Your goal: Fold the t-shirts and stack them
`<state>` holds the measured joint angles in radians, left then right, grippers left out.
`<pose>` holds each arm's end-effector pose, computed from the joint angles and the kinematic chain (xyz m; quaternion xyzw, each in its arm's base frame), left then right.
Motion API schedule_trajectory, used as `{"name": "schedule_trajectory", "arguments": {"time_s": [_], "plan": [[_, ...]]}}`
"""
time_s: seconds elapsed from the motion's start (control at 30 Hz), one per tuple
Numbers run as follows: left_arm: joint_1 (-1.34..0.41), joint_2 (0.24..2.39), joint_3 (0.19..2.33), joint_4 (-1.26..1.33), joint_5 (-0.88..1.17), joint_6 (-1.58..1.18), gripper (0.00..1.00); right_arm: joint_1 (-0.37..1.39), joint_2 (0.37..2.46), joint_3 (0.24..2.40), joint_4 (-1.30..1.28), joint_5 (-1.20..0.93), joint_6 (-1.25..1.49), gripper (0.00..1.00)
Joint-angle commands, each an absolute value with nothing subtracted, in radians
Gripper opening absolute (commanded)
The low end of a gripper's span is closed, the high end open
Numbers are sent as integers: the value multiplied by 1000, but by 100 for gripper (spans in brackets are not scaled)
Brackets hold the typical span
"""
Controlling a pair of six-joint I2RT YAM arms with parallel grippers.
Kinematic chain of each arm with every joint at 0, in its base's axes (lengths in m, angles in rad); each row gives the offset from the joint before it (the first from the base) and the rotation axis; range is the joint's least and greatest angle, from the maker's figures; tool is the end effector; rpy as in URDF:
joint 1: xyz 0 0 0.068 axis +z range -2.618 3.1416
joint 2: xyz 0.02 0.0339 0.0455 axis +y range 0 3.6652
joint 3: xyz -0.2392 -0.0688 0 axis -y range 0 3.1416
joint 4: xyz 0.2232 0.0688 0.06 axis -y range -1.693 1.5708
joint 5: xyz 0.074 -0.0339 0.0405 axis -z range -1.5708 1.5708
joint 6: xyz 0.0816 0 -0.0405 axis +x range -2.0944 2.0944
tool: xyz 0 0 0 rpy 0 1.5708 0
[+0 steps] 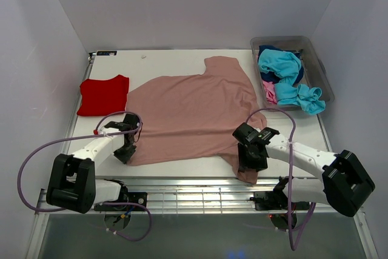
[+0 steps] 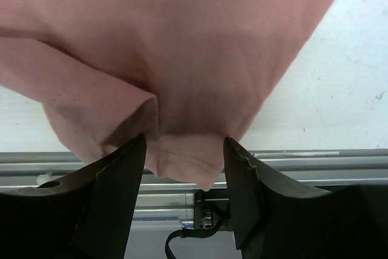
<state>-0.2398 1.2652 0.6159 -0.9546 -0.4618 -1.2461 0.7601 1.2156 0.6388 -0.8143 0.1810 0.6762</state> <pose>0.1614 -0.0020 0.1075 -0.4660 0.8545 0.1794 0.1429 0.1436 0.1163 0.1146 -0.0335 0.9914 -0.0090 0.1265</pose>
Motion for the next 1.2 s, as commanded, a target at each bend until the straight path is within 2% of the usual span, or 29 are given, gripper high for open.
{"name": "schedule_trajectory", "arguments": {"time_s": [0.0,0.2,0.83,0.93,1.17], "plan": [[-233,1284,630,-908,-492,-1269,31,772,1203,624,-859,219,735,60],[-210,1270,653,-894,-502,-1236,31,775,1115,615,-902,215,784,60],[-199,1304,637,-804,-446,-1193,29,807,1065,571,-1035,219,905,57],[-198,1305,640,-801,-445,-1190,29,807,1080,575,-1037,221,907,55],[-193,1299,652,-796,-442,-1178,29,808,1092,578,-1028,210,899,42]]}}
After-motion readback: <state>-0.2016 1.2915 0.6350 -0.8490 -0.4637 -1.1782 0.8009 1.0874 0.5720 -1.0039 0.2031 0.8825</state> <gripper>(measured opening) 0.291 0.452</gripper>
